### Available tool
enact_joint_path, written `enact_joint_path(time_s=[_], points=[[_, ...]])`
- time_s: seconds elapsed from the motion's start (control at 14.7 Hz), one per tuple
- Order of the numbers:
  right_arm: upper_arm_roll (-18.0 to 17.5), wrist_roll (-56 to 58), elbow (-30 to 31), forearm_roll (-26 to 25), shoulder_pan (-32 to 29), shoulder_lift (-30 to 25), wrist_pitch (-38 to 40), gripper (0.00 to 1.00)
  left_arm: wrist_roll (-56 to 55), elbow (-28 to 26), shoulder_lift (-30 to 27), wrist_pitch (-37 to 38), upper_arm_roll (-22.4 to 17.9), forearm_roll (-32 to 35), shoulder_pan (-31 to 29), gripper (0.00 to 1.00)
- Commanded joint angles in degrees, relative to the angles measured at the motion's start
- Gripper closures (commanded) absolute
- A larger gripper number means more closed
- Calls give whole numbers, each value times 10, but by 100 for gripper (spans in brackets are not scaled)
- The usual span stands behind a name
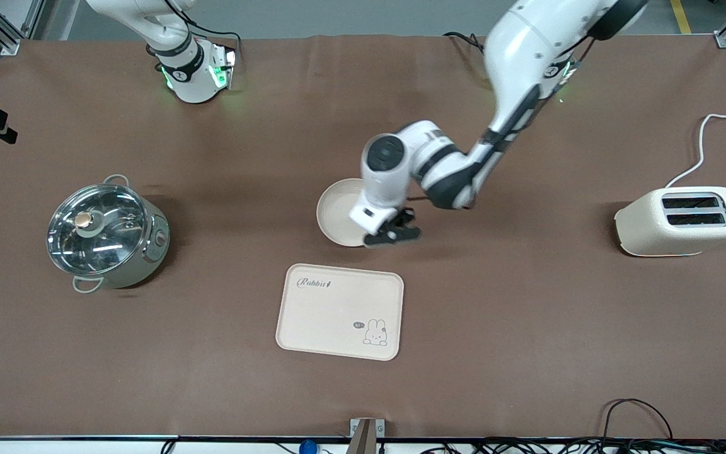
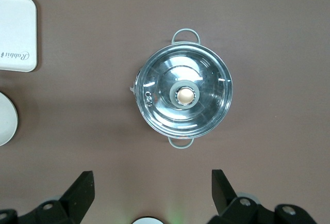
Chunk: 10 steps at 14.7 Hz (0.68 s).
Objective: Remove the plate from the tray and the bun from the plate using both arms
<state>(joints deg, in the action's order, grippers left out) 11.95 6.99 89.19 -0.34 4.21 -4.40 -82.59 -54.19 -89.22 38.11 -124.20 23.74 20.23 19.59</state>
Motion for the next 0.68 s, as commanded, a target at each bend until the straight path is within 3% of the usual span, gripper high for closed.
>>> enact_joint_path(time_s=[0.0, 0.41, 0.61], points=[[-1, -8, 9, 15, -7, -10, -1, 0, 134, -23, -23, 12, 21, -13, -95, 100], [-3, -8, 8, 15, -2, -9, -1, 0, 339, -81, 10, -100, 21, -12, -244, 93], [-3, -8, 8, 15, -2, -9, -2, 0, 346, -85, 21, -116, 19, -7, -253, 61]])
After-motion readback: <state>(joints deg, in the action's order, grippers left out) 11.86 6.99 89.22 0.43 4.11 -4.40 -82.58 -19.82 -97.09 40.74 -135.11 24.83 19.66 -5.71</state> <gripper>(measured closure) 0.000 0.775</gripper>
